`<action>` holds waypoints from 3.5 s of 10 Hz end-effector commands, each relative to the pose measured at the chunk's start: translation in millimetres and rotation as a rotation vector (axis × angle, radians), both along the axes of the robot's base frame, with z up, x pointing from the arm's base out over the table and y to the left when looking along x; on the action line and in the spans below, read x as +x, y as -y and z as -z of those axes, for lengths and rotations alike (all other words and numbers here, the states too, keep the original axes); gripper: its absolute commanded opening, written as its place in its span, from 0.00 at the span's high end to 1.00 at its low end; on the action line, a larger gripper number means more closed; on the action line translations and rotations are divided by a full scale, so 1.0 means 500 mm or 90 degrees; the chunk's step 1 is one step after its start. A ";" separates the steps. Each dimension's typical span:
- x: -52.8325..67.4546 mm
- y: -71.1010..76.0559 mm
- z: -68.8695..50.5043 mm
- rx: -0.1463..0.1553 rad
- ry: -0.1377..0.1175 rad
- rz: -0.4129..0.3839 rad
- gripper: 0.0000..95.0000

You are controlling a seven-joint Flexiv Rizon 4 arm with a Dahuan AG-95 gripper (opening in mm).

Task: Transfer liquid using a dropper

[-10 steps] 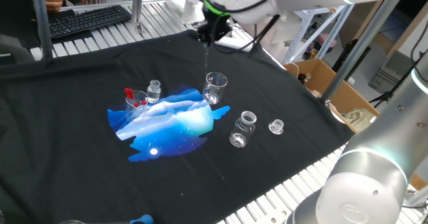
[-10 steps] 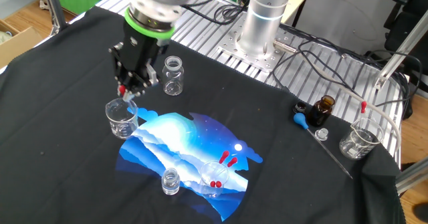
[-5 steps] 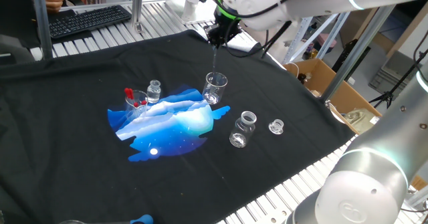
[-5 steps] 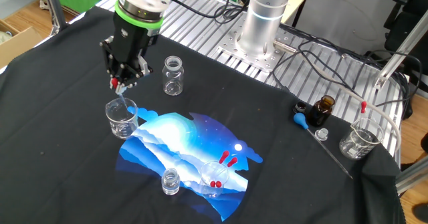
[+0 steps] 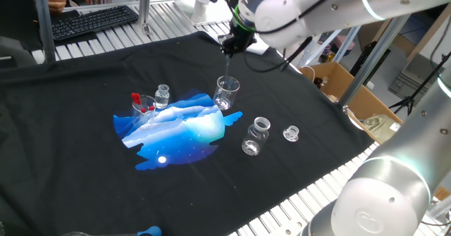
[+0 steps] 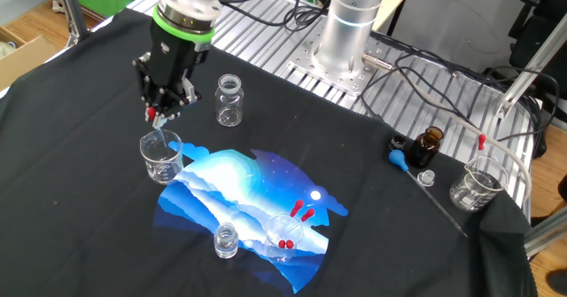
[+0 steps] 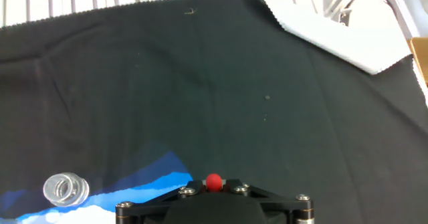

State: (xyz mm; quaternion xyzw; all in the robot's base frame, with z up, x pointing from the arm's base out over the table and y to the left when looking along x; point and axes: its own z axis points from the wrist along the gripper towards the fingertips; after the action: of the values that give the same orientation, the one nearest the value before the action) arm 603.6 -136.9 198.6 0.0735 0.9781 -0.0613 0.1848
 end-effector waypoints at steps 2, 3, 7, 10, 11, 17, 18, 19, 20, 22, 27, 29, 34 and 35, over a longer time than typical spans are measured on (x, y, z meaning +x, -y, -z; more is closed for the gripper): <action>0.001 -0.002 0.025 0.012 0.006 0.000 1.00; 0.000 -0.001 0.041 0.016 0.011 0.000 1.00; -0.003 0.001 0.075 0.027 0.021 -0.001 1.00; -0.005 0.002 0.088 0.028 0.024 -0.003 1.00; -0.006 0.002 0.093 0.027 0.023 -0.005 1.00; -0.016 0.007 0.133 0.039 -0.008 -0.001 1.00; -0.017 0.008 0.136 0.040 -0.018 0.000 1.00; -0.018 0.009 0.136 0.040 -0.026 0.001 1.00; -0.018 0.009 0.137 0.043 -0.035 0.000 1.00; -0.020 0.010 0.144 0.044 -0.046 0.001 1.00; -0.025 0.012 0.157 0.051 -0.051 -0.004 1.00; -0.027 0.013 0.161 0.050 -0.051 -0.006 1.00; -0.033 0.017 0.174 0.052 -0.054 -0.009 1.00; -0.033 0.017 0.176 0.053 -0.054 -0.009 1.00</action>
State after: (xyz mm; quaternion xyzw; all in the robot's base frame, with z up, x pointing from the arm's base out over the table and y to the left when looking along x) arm 584.8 -146.0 109.6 0.0715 0.9873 -0.0210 0.1400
